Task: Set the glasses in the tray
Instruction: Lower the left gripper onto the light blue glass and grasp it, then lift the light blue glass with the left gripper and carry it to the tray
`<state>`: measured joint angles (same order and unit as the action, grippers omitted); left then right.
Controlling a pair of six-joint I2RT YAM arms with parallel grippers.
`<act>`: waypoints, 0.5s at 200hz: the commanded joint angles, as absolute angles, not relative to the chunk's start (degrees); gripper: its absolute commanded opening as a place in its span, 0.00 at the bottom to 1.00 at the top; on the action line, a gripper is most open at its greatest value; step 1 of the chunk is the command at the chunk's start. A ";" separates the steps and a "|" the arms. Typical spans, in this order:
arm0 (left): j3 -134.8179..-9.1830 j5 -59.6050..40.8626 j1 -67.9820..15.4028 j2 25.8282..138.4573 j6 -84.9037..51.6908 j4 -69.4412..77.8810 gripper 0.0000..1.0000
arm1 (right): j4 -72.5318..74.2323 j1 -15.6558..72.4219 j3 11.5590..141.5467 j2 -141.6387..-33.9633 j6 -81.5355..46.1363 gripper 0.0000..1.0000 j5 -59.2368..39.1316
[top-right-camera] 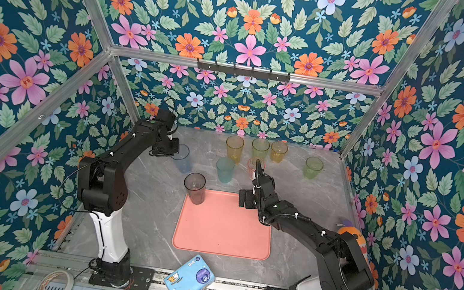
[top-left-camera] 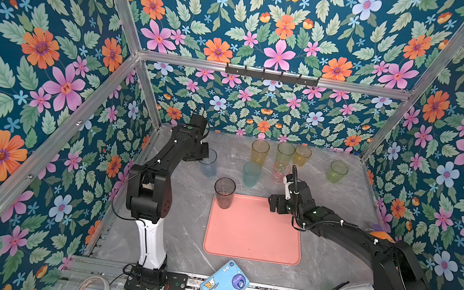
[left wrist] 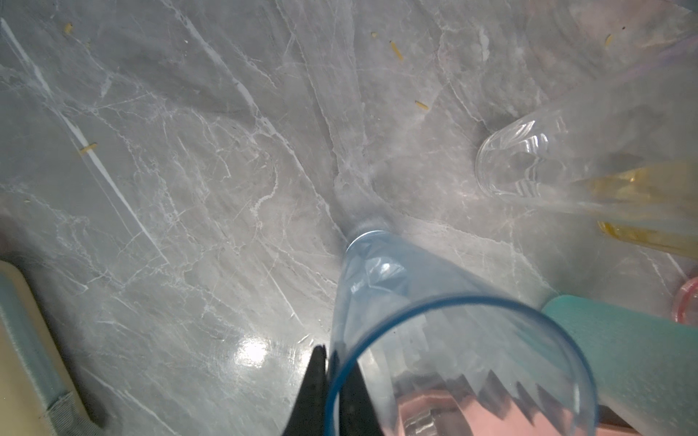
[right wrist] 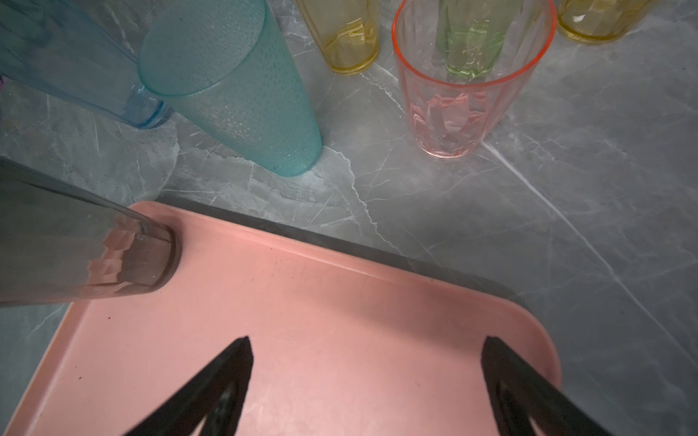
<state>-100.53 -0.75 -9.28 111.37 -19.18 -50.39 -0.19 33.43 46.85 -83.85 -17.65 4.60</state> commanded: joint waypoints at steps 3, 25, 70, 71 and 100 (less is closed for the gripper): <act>-100.80 -0.37 -9.23 110.05 -18.17 -52.15 0.02 | 0.00 33.49 47.21 -83.95 -17.40 0.96 4.39; -100.63 -0.01 -9.28 108.95 -18.06 -53.01 0.02 | 0.05 33.48 47.23 -83.98 -17.40 0.96 4.25; -100.98 1.20 -9.32 106.75 -17.85 -55.90 0.00 | 0.00 33.49 47.35 -83.95 -17.36 0.96 4.39; -100.98 1.26 -9.27 106.68 -17.89 -55.94 0.00 | 0.00 33.44 47.36 -83.94 -17.38 0.96 4.39; -100.97 3.98 -9.31 104.09 -16.76 -57.21 0.00 | 0.03 33.44 47.29 -83.94 -17.40 0.96 4.37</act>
